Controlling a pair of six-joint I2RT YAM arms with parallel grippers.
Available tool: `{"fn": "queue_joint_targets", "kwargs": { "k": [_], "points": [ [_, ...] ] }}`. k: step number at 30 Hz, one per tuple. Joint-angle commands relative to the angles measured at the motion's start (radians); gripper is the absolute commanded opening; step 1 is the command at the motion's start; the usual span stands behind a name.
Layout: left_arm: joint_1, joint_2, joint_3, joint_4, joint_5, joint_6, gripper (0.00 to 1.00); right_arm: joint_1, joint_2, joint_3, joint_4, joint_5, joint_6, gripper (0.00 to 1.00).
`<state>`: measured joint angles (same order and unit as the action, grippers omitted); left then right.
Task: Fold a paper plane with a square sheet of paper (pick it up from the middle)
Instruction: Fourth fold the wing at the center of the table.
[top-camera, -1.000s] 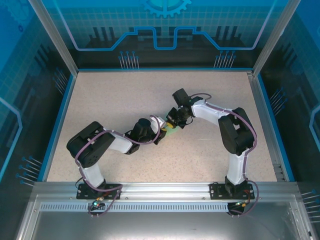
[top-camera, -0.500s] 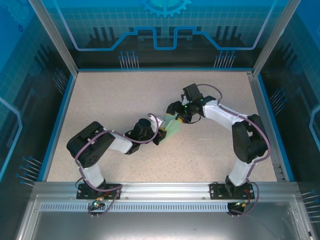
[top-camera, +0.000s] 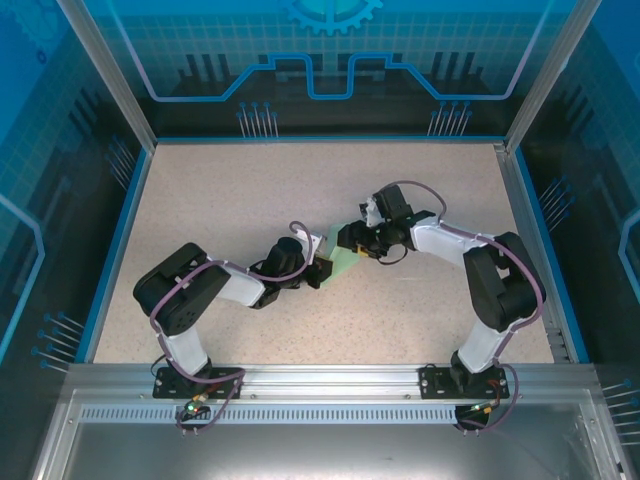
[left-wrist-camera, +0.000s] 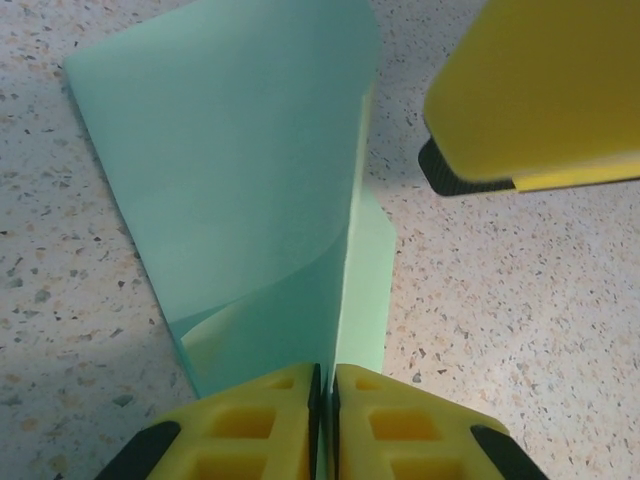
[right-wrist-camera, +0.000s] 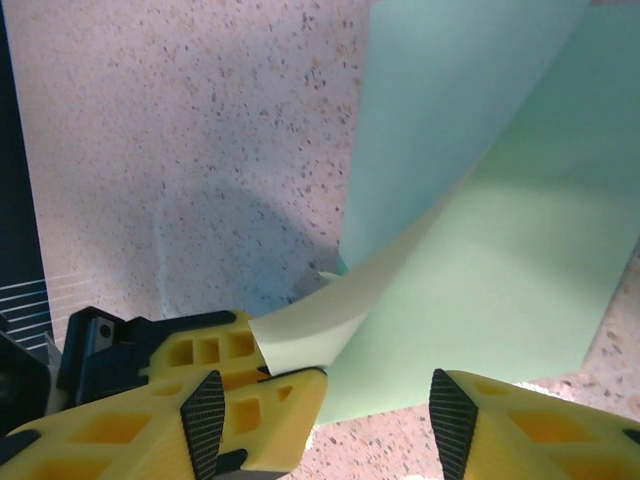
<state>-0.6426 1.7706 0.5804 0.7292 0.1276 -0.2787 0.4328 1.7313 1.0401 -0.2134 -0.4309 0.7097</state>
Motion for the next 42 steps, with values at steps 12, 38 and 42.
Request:
{"fn": "queue_joint_targets", "kwargs": {
  "k": [12,38,42],
  "points": [
    [0.061,-0.109,0.161,-0.170,0.119,0.257,0.11,-0.128,-0.272,-0.033,-0.054,0.155,0.050,0.74],
    [-0.053,0.067,0.189,-0.178,0.133,0.385,0.15,-0.145,-0.353,-0.107,-0.114,0.162,0.059,0.78],
    [-0.072,0.082,0.201,-0.200,0.116,0.373,0.15,-0.146,-0.354,-0.109,-0.147,0.182,0.071,0.78]
  ]
}}
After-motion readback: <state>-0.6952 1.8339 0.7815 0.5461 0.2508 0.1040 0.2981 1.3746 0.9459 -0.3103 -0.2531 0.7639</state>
